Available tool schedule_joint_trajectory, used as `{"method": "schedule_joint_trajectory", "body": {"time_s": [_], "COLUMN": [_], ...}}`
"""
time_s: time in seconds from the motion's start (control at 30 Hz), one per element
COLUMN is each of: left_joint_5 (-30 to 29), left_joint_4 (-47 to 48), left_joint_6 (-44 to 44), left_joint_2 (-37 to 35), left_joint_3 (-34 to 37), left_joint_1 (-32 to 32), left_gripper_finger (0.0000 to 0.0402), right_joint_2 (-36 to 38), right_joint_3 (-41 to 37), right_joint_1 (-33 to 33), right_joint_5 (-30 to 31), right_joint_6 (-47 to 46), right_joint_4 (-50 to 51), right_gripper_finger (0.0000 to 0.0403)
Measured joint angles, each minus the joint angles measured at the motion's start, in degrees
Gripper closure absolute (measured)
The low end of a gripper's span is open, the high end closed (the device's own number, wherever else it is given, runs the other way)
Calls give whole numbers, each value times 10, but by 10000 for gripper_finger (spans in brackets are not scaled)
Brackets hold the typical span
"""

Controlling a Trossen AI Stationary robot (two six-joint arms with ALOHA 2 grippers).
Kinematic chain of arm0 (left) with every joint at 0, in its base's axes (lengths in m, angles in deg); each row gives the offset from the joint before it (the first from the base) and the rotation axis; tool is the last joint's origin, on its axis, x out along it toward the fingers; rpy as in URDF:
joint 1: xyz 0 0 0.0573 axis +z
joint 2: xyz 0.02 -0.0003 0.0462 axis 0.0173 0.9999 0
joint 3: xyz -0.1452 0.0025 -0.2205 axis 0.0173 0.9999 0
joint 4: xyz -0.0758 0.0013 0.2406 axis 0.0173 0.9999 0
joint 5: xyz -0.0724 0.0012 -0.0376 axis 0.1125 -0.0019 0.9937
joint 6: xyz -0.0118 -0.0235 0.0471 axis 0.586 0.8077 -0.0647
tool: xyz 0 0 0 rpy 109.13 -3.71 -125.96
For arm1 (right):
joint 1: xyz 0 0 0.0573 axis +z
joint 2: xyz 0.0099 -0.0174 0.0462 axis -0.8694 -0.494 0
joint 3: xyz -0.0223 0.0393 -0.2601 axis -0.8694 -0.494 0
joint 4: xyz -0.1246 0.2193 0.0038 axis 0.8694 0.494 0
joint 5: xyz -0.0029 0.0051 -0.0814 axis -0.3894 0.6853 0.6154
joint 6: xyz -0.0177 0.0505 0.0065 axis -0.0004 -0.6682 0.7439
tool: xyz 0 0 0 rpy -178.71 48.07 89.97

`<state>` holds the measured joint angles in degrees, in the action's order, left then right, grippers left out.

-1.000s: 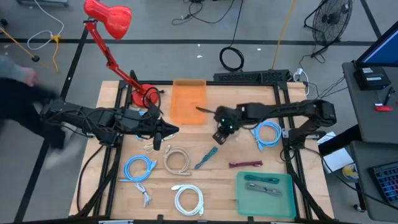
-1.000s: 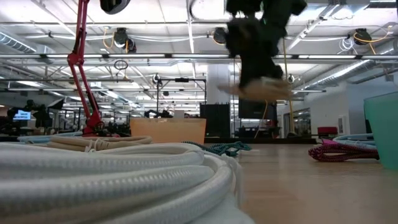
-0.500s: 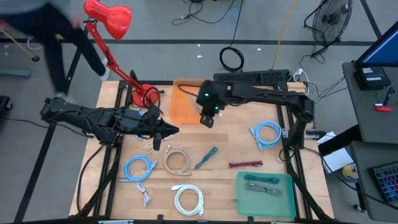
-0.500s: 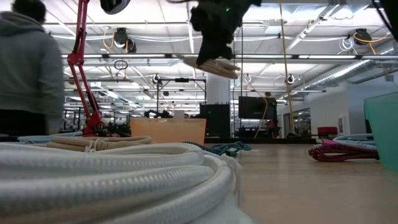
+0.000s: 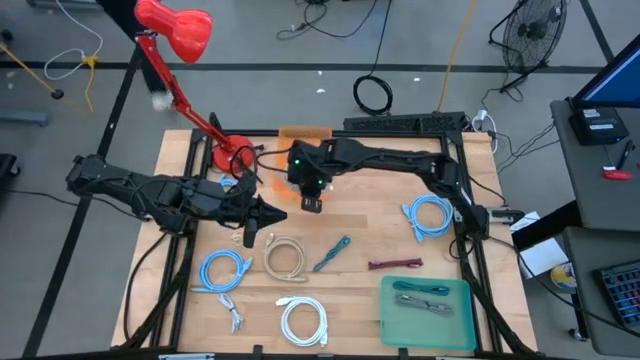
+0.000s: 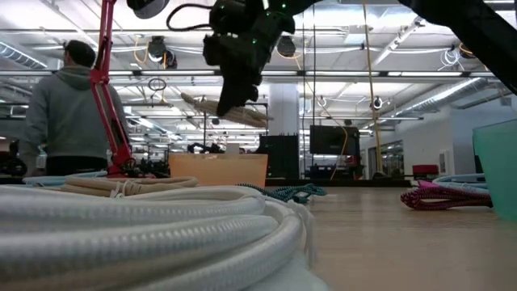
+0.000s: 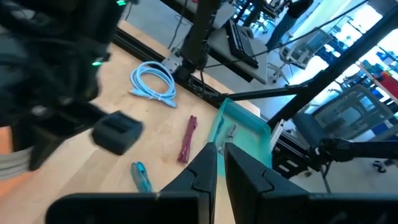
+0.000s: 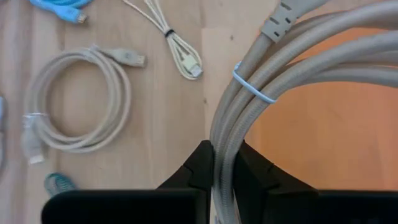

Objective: Pick & Place USB Port
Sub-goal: Put the right light brown wire cable into the orange bin

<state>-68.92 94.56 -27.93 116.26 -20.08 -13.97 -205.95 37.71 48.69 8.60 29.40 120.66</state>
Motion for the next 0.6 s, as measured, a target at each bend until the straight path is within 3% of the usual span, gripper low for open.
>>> {"method": "schedule_joint_trajectory", "body": {"time_s": [0.6], "left_joint_5": [-41], "left_joint_4": [0], "left_joint_6": [19], "left_joint_2": [0], "left_joint_3": [0], "left_joint_1": [-32], "left_gripper_finger": [369], "right_joint_2": [-26], "right_joint_3": [0], "right_joint_1": [-34], "right_joint_5": [62], "right_joint_6": [12], "right_joint_4": [-119], "right_gripper_finger": [376]}}
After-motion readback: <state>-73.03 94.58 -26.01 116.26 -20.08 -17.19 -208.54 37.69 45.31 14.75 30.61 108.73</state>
